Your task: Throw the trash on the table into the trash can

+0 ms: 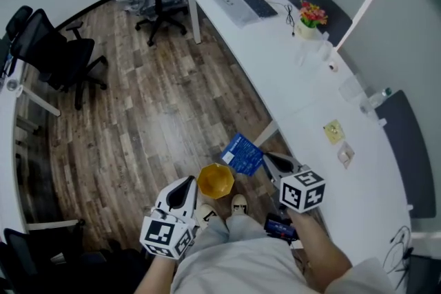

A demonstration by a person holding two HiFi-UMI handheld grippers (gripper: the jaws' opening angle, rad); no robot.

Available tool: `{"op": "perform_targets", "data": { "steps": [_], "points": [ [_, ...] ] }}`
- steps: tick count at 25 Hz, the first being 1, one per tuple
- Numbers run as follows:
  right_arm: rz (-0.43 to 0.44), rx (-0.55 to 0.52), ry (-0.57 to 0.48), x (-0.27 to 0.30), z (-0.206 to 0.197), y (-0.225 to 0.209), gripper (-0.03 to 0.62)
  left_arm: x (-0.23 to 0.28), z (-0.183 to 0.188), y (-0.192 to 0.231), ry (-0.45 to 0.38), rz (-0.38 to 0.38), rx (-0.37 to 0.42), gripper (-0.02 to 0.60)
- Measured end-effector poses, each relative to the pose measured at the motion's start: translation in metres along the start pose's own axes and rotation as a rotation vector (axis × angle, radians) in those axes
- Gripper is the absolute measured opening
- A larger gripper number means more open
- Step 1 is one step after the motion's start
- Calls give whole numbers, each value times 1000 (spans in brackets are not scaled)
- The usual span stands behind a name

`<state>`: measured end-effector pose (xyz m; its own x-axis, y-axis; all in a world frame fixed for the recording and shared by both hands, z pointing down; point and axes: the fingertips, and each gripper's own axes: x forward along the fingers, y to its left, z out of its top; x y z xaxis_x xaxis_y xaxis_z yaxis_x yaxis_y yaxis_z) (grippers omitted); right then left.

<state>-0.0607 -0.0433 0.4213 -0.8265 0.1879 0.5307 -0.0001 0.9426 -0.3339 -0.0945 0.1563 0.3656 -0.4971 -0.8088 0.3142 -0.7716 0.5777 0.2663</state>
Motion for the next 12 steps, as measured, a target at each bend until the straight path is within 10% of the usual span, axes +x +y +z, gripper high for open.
{"op": "perform_targets", "data": {
  "steps": [12],
  "points": [
    [58, -32, 94, 31, -16, -7, 32, 6, -10, 18, 14, 82, -44, 2]
  ]
}}
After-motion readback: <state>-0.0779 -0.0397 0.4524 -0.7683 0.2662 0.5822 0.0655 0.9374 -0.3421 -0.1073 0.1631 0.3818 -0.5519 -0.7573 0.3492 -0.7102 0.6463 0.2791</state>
